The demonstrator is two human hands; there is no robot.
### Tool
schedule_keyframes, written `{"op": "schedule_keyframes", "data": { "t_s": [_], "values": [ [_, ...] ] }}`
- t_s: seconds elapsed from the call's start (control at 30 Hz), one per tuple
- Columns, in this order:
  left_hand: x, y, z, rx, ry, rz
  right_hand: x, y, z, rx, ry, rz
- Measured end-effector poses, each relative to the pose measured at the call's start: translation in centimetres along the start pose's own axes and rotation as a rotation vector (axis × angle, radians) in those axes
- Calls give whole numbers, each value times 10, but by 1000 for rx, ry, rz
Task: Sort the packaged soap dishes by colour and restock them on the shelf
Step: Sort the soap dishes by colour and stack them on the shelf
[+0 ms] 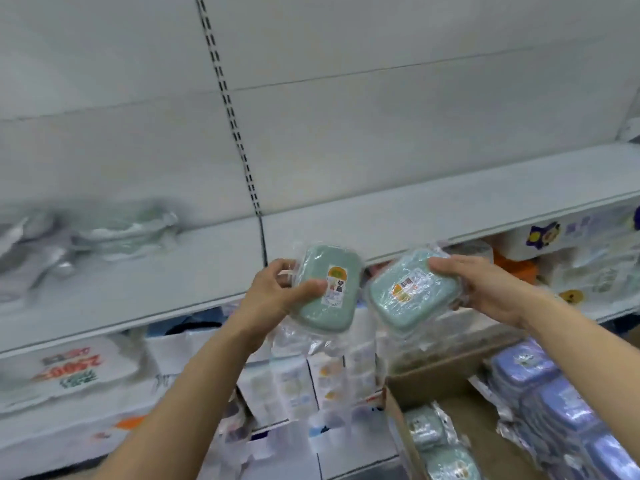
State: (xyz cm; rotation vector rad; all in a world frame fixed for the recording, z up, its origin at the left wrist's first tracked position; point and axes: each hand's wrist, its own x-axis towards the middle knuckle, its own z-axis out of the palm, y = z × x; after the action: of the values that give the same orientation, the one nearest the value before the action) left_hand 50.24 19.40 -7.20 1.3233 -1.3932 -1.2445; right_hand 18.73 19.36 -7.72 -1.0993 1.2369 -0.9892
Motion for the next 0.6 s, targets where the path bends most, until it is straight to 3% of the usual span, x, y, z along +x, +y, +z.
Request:
{"op": "schedule_keyframes", "data": {
  "t_s": [0.17,0.33,0.6],
  "values": [
    [5,19,-96,9,70,-15,42,-40,78,44,-50,-65],
    [20,10,-203,99,114,-42,98,-60,179,-116,-64,-164],
    [57,-5,-331,135,30,-229,156,-67,287,-187,-77,-77]
  ]
}}
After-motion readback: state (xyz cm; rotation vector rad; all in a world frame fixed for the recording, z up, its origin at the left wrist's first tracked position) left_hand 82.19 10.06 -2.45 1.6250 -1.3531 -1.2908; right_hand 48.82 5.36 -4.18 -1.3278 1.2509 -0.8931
